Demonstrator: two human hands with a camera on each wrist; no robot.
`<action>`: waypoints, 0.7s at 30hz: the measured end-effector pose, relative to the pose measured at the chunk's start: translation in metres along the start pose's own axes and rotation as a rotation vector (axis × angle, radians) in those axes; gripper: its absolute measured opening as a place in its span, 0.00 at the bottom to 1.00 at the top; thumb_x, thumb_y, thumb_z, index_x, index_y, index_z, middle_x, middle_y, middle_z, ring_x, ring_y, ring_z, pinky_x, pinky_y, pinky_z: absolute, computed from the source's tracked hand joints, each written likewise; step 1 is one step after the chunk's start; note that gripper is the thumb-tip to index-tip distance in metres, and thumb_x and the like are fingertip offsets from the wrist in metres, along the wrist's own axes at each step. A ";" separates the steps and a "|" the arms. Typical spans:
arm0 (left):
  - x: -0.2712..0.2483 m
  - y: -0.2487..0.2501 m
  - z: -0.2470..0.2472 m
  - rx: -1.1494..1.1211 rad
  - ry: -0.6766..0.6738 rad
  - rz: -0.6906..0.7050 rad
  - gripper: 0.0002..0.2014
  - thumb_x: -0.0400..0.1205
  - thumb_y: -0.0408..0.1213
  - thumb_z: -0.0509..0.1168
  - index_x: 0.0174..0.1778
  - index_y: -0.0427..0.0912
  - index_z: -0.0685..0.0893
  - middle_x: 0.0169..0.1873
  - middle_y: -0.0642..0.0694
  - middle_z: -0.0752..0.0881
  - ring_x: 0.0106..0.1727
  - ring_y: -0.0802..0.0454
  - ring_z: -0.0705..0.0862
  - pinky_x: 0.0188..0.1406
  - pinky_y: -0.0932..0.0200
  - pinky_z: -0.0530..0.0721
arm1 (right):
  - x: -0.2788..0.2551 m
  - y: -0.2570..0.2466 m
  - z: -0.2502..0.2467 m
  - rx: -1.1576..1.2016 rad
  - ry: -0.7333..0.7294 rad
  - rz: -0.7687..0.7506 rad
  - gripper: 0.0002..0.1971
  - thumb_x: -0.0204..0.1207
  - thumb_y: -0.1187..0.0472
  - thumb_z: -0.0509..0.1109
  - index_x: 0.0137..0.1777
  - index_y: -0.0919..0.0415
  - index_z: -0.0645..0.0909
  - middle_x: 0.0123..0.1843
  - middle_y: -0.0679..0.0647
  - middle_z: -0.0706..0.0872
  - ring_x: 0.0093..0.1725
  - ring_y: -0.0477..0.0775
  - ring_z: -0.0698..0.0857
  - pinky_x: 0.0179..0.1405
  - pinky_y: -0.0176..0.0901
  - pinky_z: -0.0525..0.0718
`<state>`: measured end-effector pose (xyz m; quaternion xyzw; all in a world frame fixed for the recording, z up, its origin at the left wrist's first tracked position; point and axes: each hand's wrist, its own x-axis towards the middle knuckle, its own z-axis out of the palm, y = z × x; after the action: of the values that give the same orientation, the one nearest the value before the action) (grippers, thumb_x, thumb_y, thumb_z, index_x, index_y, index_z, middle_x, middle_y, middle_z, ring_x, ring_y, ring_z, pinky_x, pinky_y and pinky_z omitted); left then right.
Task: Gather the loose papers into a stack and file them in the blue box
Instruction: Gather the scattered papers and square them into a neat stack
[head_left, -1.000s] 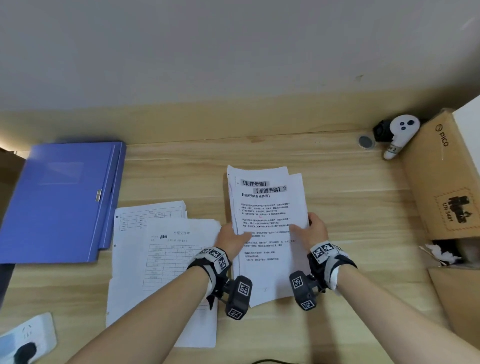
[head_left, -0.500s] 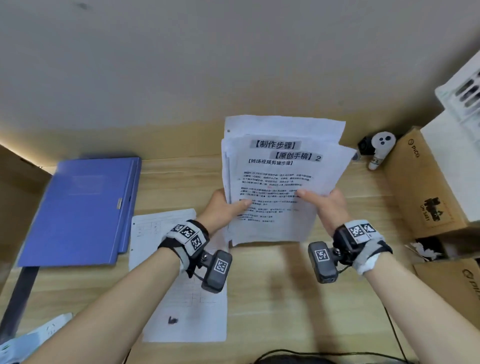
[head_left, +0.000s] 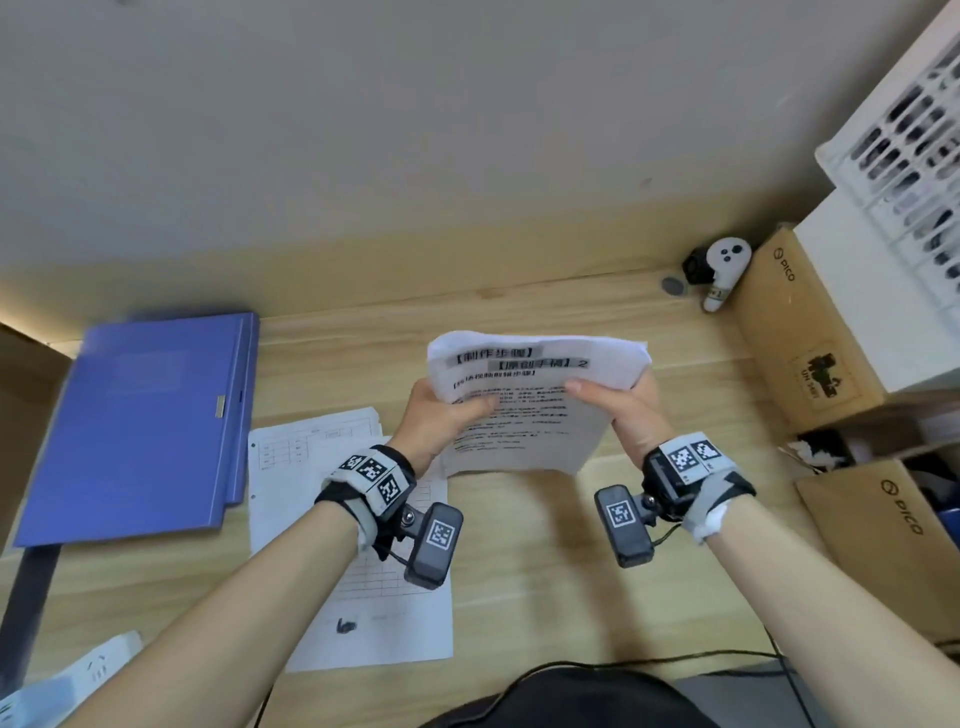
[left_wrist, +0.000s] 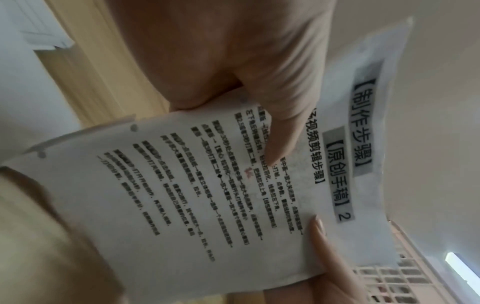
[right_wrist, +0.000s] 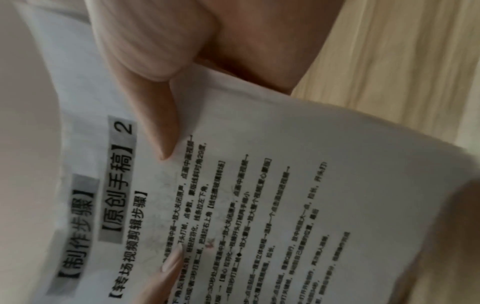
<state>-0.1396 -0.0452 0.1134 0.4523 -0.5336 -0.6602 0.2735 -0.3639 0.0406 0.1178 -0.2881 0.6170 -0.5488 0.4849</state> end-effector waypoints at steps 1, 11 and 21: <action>0.001 0.006 0.000 -0.019 0.004 0.024 0.14 0.73 0.27 0.77 0.52 0.46 0.90 0.50 0.46 0.93 0.53 0.50 0.92 0.56 0.51 0.89 | 0.000 -0.007 0.000 0.006 -0.008 -0.022 0.32 0.60 0.62 0.86 0.66 0.63 0.80 0.61 0.65 0.88 0.63 0.67 0.86 0.63 0.65 0.84; -0.014 -0.019 0.000 0.015 -0.055 0.023 0.15 0.74 0.24 0.75 0.55 0.41 0.89 0.48 0.47 0.93 0.51 0.49 0.91 0.50 0.57 0.89 | -0.025 0.007 -0.006 -0.098 0.010 0.043 0.13 0.66 0.74 0.80 0.40 0.55 0.86 0.38 0.46 0.86 0.34 0.28 0.85 0.38 0.27 0.82; -0.022 -0.046 0.018 -0.060 0.006 -0.090 0.18 0.75 0.26 0.76 0.61 0.36 0.85 0.50 0.50 0.93 0.52 0.57 0.91 0.50 0.65 0.87 | -0.013 0.044 -0.013 -0.079 -0.054 0.085 0.26 0.60 0.68 0.83 0.60 0.67 0.83 0.57 0.65 0.90 0.55 0.58 0.90 0.50 0.48 0.87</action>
<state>-0.1405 -0.0056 0.0767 0.4696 -0.4918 -0.6862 0.2584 -0.3637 0.0678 0.0789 -0.2953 0.6367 -0.4951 0.5122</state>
